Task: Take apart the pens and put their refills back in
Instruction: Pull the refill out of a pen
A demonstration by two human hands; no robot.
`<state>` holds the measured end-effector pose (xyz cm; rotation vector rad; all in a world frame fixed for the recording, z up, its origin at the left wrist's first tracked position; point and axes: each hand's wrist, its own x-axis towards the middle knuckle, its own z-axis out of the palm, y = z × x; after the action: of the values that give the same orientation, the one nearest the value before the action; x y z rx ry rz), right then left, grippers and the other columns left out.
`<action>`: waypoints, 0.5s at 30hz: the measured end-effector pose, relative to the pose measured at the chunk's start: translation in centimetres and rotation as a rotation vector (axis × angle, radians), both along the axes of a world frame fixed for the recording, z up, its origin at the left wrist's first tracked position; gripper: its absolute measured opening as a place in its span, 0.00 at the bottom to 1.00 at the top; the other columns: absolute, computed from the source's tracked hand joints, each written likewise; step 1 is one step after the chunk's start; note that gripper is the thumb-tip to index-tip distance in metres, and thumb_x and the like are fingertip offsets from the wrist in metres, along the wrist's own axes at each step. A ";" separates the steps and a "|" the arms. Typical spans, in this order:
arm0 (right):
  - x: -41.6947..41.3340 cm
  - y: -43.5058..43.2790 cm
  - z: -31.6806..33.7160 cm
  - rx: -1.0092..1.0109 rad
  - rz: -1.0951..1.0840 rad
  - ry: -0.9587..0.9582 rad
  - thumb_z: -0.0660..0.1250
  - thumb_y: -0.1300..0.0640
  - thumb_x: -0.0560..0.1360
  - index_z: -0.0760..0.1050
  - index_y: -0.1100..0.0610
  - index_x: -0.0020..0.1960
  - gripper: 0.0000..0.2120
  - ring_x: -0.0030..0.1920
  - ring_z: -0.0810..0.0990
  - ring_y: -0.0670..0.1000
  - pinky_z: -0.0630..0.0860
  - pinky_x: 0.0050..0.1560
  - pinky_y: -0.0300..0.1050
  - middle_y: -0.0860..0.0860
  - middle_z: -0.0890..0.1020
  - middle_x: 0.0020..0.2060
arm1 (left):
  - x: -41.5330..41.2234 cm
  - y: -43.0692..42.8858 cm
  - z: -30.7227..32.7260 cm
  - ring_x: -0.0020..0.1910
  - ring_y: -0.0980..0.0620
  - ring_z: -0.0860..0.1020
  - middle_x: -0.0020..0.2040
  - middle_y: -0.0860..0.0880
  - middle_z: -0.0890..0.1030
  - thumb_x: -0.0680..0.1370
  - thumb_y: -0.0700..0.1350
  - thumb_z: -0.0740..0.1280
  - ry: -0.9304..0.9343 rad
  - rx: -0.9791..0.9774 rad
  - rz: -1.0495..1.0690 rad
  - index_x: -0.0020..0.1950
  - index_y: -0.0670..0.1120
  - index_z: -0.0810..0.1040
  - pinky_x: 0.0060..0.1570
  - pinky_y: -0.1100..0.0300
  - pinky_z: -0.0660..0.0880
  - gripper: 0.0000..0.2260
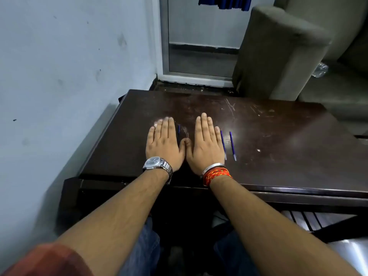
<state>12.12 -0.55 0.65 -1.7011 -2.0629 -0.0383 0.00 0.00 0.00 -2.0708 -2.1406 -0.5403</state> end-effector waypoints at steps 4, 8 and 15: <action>-0.6 1.0 -1.7 -0.014 -0.027 -0.002 0.55 0.51 0.79 0.49 0.59 0.80 0.32 0.80 0.47 0.52 0.39 0.77 0.48 0.54 0.50 0.80 | 0.2 0.4 -2.1 0.62 0.43 0.71 0.64 0.43 0.74 0.78 0.56 0.54 0.095 0.038 0.044 0.68 0.44 0.68 0.63 0.50 0.65 0.23; -1.1 2.5 -2.3 0.010 -0.046 -0.010 0.57 0.52 0.78 0.55 0.60 0.79 0.32 0.80 0.50 0.53 0.39 0.77 0.49 0.55 0.53 0.80 | 0.3 1.7 -1.9 0.50 0.44 0.71 0.53 0.45 0.75 0.78 0.55 0.58 0.176 0.009 0.099 0.54 0.46 0.73 0.51 0.50 0.66 0.14; -0.8 4.2 -2.1 -0.042 -0.079 0.033 0.56 0.49 0.80 0.57 0.59 0.78 0.29 0.80 0.50 0.52 0.41 0.77 0.50 0.53 0.54 0.80 | 1.0 3.3 -1.6 0.54 0.45 0.69 0.54 0.47 0.75 0.78 0.51 0.61 0.052 -0.074 0.172 0.48 0.47 0.77 0.51 0.51 0.62 0.09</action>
<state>11.33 3.62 -1.41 -1.7961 -1.9850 0.0083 1.05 3.27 -1.57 -1.8888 -2.3117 -0.3885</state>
